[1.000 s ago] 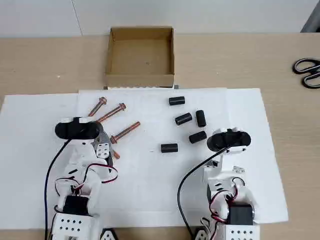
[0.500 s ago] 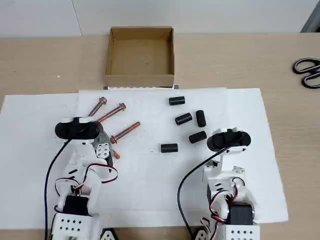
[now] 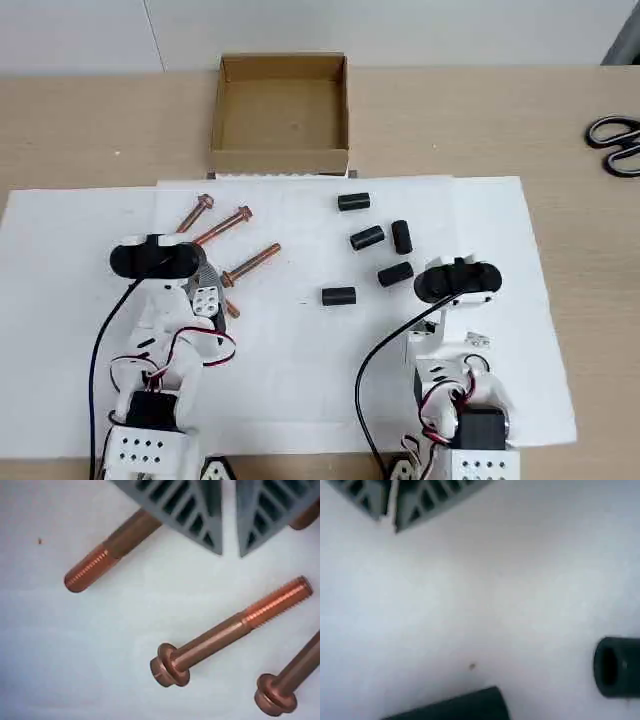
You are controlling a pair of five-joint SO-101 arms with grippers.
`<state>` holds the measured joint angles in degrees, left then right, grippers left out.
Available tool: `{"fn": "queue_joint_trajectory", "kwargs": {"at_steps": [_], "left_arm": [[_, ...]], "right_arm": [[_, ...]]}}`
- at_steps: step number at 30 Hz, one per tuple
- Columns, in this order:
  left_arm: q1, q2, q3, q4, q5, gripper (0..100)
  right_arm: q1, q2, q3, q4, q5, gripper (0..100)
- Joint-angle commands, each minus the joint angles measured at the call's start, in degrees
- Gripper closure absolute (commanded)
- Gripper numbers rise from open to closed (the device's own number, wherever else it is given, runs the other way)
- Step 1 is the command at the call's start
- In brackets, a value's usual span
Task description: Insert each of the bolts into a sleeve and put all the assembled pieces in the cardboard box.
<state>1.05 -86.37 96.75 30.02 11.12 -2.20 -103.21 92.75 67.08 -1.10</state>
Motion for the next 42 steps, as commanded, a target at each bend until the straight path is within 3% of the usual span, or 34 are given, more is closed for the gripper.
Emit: {"fn": "queue_joint_trajectory", "kwargs": {"at_steps": [1, 20, 23, 24, 32, 42], "left_arm": [[0.0, -0.4, -0.3, -1.3, 0.0, 99], [1.1, -0.4, -0.5, -0.3, -2.5, 99], [2.1, -0.4, -3.1, 3.2, -14.4, 99], [2.5, -0.4, -5.1, 5.0, -15.0, 99], [7.2, -0.1, -24.9, 25.2, -10.9, 95], [7.0, 0.3, -36.6, 37.5, -12.9, 89]], "right_arm": [[0.4, -0.7, -0.4, -1.1, 0.6, 99.5], [0.4, -0.7, -0.4, -1.1, 0.6, 99.5], [0.4, -0.7, -0.4, -1.1, 0.6, 99.5], [0.4, -0.7, -0.4, -1.1, 0.6, 99.5], [0.4, -0.7, -0.4, -1.1, 0.6, 99.5], [0.4, -0.7, -0.4, -1.1, 0.6, 99.5]]}}
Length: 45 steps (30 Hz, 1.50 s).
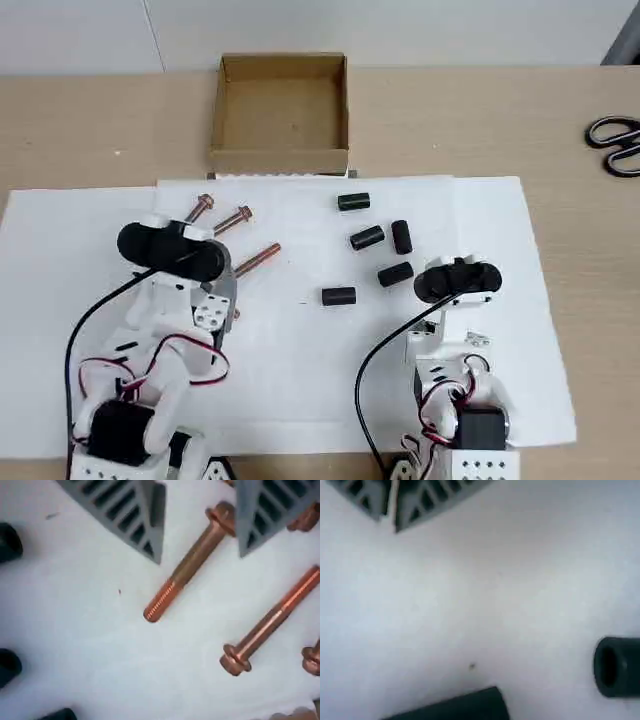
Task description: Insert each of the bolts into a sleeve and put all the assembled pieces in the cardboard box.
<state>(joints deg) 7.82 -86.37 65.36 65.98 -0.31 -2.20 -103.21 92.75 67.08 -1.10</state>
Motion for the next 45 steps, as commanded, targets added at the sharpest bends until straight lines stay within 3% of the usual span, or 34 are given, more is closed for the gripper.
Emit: {"fn": "queue_joint_trajectory", "kwargs": {"at_steps": [1, 9, 15, 22, 31, 35, 41, 45], "left_arm": [[0.3, 1.2, -7.6, 1.7, -2.4, 89], [-3.7, 27.2, -38.8, 13.5, -4.0, 89], [-5.4, 37.0, -58.6, 20.1, -1.7, 89], [-5.6, 43.3, -67.5, 29.9, 0.6, 89], [-5.6, 45.0, -69.3, 31.5, 2.9, 89], [-5.5, 47.2, -70.7, 31.0, 3.1, 89], [-5.6, 59.6, -86.9, 33.4, 5.3, 89], [-5.8, 68.9, -95.5, 34.5, 5.4, 89]], "right_arm": [[0.4, -0.7, -0.4, -1.1, 0.6, 99.5], [0.4, -0.7, -0.4, -1.1, 0.6, 99.5], [0.4, -0.7, -0.4, -1.1, 0.6, 99.5], [0.0, -0.7, -0.4, -1.2, 0.4, 99.5], [0.0, -0.7, -0.5, -3.8, -0.4, 99.5], [3.6, -0.4, -9.3, -3.6, -1.3, 99.5], [3.6, 0.9, -20.7, -1.5, -0.9, 99.5], [3.8, 9.4, -26.4, -1.5, 1.8, 99.5]]}}
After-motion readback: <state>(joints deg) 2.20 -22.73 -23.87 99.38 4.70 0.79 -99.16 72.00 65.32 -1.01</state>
